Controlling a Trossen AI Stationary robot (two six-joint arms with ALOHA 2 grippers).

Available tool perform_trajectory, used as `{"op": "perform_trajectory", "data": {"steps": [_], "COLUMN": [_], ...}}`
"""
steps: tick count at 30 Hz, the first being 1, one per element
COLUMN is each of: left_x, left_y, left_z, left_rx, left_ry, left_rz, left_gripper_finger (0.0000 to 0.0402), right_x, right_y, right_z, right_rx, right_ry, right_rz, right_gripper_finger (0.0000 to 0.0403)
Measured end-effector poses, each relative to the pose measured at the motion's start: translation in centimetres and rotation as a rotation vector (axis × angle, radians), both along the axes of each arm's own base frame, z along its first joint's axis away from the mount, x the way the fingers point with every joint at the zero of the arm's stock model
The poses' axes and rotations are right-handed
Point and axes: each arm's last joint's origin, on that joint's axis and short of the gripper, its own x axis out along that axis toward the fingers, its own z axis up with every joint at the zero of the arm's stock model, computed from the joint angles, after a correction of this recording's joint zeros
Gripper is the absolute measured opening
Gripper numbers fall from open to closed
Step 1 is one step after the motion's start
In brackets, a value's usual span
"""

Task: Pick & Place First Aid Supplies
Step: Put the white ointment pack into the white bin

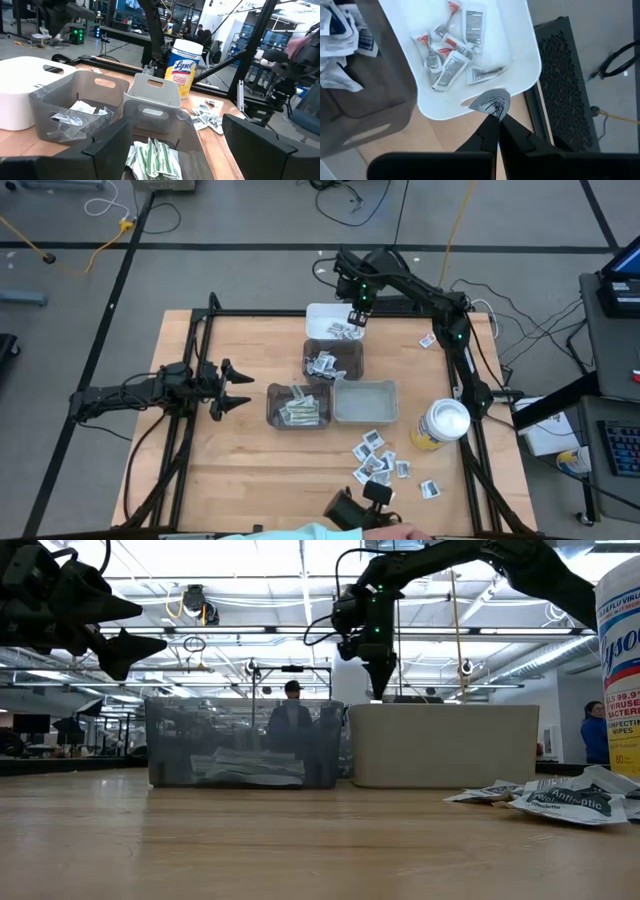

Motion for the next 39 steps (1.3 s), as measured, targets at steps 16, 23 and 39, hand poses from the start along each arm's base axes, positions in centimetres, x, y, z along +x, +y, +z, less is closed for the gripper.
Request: {"op": "perform_trajectory", "data": {"steps": [16, 23, 39], "left_x": [0.0, 0.0, 0.0], "left_y": [0.0, 0.0, 0.0], "left_z": [0.0, 0.0, 0.0], "left_rx": [0.000, 0.000, 0.000], "left_ry": [0.000, 0.000, 0.000], "left_rz": [-0.001, -0.002, -0.002], "left_gripper_finger": [0.0310, 0.0310, 0.0310], "right_x": [2.6, 4.7, 5.8], "right_y": [-0.6, -0.6, -0.9], "right_z": [-3.0, -7.8, -10.5], "right_rx": [0.057, 0.132, 0.137], "right_ry": [-0.103, -0.049, -0.049], "right_rz": [0.013, 0.017, -0.031], "right_gripper_finger": [0.0000, 0.0000, 0.0091]}}
